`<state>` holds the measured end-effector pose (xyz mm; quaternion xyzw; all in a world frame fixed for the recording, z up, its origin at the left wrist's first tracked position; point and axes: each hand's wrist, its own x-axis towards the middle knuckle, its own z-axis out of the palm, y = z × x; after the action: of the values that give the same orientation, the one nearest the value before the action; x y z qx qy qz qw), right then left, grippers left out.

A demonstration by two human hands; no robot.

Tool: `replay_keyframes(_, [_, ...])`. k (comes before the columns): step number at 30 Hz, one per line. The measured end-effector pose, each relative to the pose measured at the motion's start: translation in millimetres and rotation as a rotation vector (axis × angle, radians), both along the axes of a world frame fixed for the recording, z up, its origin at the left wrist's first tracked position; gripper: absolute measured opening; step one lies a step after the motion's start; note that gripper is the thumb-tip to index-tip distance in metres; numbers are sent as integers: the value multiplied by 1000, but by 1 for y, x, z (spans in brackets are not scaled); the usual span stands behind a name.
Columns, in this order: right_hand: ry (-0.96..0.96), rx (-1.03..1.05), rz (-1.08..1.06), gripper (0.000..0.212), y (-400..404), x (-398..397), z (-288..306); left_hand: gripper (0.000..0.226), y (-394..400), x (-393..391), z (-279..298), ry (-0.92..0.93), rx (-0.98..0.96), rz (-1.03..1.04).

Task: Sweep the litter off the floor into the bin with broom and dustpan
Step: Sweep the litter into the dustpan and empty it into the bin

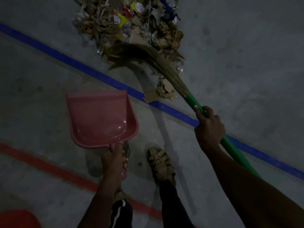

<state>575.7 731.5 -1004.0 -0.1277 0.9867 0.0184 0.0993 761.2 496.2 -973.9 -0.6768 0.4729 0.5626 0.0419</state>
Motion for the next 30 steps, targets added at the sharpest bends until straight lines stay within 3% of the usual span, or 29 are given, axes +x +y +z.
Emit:
replay_keyframes(6, [70, -117, -66, 65, 32, 49, 0, 39, 7, 8, 6, 37, -11, -63])
replay_keyframes(11, [71, -171, -225, 75, 60, 85, -3, 40, 5, 18, 4, 34, 3, -94])
replay_keyframes(16, [-32, -163, -372, 75, 67, 94, -14, 37, 3, 29, 0, 21, 16, -127])
replay_keyframes(23, [-375, -125, -563, 51, 51, 80, -27, 36, 3, 36, -2, 18, 10, -142])
replay_keyframes(26, [-490, -159, -517, 37, 36, 75, -31, 37, 1, 38, -2, 27, 19, -129])
replay_keyframes(30, [-564, -219, -401, 34, 4, 69, -31, 38, -2, 42, -3, 22, -2, -134])
